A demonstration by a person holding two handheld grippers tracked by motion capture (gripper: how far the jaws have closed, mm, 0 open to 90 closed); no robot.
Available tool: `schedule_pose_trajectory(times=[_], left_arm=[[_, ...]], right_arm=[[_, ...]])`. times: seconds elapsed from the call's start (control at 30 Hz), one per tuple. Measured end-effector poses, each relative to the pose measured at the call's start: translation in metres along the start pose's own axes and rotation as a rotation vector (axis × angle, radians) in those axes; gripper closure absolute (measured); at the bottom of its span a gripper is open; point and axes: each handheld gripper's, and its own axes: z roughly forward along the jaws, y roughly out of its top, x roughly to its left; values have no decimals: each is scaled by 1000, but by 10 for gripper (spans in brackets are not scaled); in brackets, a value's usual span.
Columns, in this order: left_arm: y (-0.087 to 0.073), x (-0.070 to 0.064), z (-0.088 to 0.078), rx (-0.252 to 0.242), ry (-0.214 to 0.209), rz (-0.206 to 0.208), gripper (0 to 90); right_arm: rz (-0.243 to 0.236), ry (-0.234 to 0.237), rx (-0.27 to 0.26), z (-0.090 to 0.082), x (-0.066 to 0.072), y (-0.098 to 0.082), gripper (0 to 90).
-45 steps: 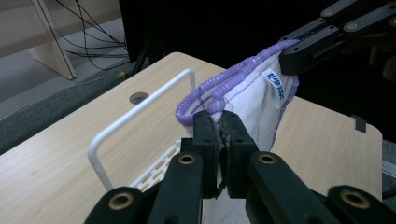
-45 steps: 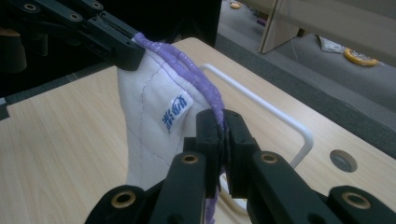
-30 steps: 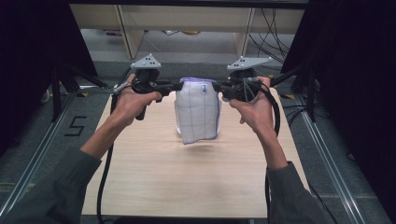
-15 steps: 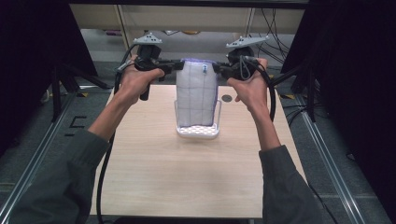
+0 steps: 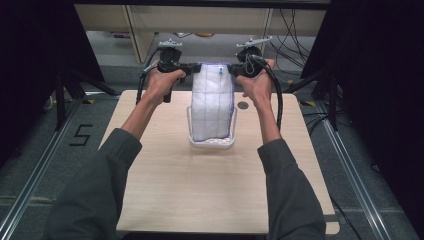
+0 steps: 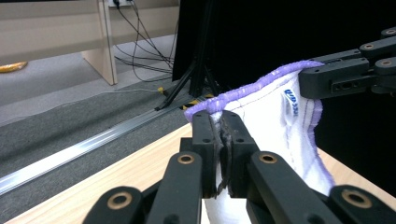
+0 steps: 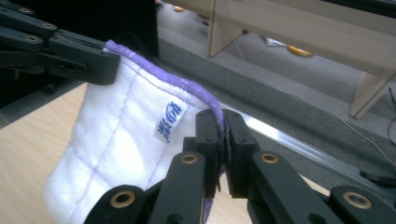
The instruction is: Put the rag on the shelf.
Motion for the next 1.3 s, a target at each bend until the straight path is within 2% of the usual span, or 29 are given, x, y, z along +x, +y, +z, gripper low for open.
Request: schedule_pose_trajectory(times=[0.2,0.23,0.27,0.37,0.5,0.6,0.7,0.77,0.8,0.9,0.97,1.03,1.07,1.13,1.3], left_arm=[[-11,9,15,35,23,-13,847],[-14,11,18,44,30,-10,847],[-16,11,20,54,30,-9,847],[-25,14,27,79,38,-4,847],[-36,13,34,131,38,-5,841],[-45,13,38,161,42,6,841],[-52,16,39,170,38,-16,840],[-57,17,40,192,37,-20,836],[-58,18,40,205,36,-17,831],[-61,19,40,200,55,-33,795],[-63,19,40,203,52,-30,759],[-63,19,39,207,53,-40,701],[-63,19,39,194,59,-53,643],[-62,20,35,195,51,-47,640],[-60,24,26,186,56,-48,601]], right_arm=[[32,-16,49,25,-4,-7,861],[55,-22,71,26,-4,-8,860],[41,-19,71,31,-6,-10,860],[43,-26,99,39,-7,-17,859],[70,-33,148,51,-8,-29,855],[56,-29,176,58,-6,-37,850],[64,-24,211,64,-6,-44,839],[68,-18,212,68,-7,-47,827],[75,-15,231,69,-7,-49,820],[65,-16,248,72,-8,-53,801],[68,-16,255,74,-8,-56,775],[67,-17,264,75,-8,-57,757],[67,-20,260,75,-8,-57,741],[89,-30,246,73,-7,-55,682],[91,-39,236,68,-9,-54,628]])
